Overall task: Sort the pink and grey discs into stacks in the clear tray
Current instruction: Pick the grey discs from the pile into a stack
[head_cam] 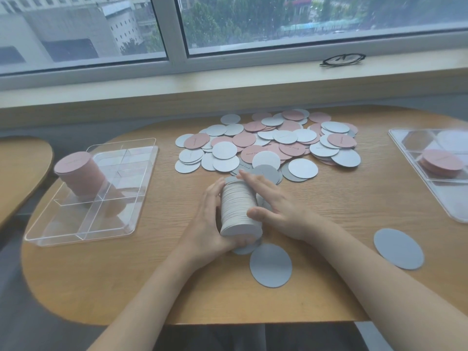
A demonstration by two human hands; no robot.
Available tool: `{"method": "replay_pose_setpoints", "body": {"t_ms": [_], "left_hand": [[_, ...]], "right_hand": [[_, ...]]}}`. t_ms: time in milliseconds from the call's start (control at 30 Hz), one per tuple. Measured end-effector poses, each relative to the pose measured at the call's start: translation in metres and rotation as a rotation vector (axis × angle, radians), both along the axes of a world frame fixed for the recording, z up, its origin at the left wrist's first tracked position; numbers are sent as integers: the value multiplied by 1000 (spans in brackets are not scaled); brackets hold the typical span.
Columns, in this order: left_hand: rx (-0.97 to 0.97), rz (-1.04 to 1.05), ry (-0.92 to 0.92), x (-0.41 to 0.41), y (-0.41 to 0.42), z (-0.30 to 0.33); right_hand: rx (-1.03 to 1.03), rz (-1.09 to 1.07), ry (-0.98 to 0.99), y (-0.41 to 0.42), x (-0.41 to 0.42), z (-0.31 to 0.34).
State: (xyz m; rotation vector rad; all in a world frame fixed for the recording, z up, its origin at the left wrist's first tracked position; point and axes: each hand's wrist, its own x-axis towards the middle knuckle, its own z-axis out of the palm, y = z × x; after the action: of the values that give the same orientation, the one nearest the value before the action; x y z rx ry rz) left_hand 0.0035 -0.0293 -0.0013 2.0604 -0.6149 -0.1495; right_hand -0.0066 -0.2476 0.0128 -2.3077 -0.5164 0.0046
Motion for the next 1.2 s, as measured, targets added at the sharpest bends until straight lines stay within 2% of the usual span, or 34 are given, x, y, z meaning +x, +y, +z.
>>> {"method": "replay_pose_setpoints", "body": {"t_ms": [100, 233, 367, 433, 533, 567, 633, 700, 767, 833, 1000, 1133, 1200], "left_hand": [[12, 1, 32, -1, 0, 1], [120, -6, -26, 0, -2, 1], [139, -29, -63, 0, -4, 1], [130, -36, -71, 0, -4, 1], [66, -2, -48, -1, -1, 1], [42, 6, -41, -1, -1, 0], [16, 5, -41, -1, 0, 0], [-1, 6, -38, -2, 0, 0], [-20, 6, -28, -2, 1, 0], [-28, 1, -28, -3, 1, 1], [-36, -14, -28, -3, 1, 1], [-26, -25, -50, -2, 1, 0], [-27, -26, -49, -1, 1, -1]], "right_hand": [[-111, 24, -27, 2, -2, 1], [-159, 26, -68, 7, -3, 1], [-93, 31, -19, 5, -4, 2], [4, 33, -8, 0, -2, 2], [206, -188, -109, -14, 7, 2], [192, -334, -191, -24, 13, 0], [20, -613, -298, -46, 24, -7], [-179, -759, -198, -63, 30, -14], [-273, -792, -64, -70, 31, -19], [-317, -790, -52, -71, 31, -20], [-415, -817, -219, -69, 29, -15], [-383, -871, -441, -62, 24, -7], [-303, -848, -533, -55, 21, -3]]}}
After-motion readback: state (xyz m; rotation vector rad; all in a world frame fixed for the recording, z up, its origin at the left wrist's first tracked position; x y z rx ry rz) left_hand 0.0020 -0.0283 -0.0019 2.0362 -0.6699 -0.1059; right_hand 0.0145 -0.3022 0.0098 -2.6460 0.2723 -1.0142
